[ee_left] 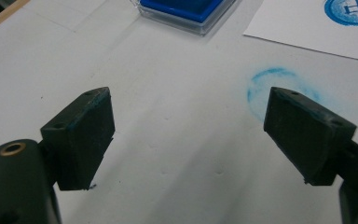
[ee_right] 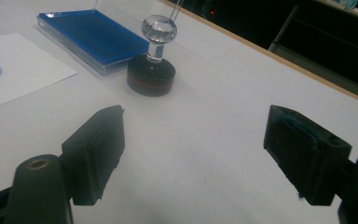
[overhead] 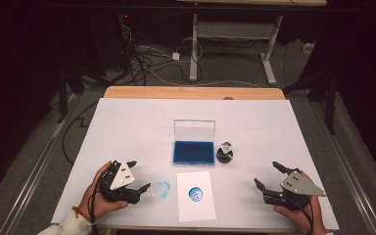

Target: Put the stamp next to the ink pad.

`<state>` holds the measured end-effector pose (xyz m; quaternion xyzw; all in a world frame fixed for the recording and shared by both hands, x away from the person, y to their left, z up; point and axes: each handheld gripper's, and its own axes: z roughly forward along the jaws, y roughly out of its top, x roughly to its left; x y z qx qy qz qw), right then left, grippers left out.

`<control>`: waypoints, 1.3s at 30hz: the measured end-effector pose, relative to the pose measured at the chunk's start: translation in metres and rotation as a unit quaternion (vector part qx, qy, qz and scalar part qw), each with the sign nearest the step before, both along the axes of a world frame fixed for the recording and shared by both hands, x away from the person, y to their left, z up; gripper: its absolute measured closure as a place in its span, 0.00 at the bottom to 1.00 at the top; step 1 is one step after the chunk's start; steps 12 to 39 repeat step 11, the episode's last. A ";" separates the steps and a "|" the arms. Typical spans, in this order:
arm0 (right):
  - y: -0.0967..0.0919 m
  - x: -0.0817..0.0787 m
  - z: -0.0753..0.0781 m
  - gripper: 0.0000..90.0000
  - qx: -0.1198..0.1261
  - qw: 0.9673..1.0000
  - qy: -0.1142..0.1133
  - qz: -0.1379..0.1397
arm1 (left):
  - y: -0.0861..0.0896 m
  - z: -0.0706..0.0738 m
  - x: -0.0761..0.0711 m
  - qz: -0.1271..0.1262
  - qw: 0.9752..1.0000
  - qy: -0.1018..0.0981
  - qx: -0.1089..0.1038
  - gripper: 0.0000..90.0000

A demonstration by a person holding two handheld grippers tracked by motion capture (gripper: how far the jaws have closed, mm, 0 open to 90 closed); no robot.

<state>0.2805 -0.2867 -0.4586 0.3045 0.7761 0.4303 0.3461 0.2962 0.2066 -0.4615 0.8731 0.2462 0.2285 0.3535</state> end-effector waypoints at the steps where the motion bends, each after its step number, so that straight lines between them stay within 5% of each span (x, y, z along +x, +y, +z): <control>1: 0.000 0.000 0.000 0.23 0.000 1.000 0.000 -0.001 | 0.000 0.000 0.000 0.000 1.000 0.000 0.001 0.18; 39: -0.001 0.003 0.000 0.23 0.002 1.000 0.001 -0.006 | 0.001 0.000 0.004 0.002 1.000 0.002 -0.004 0.18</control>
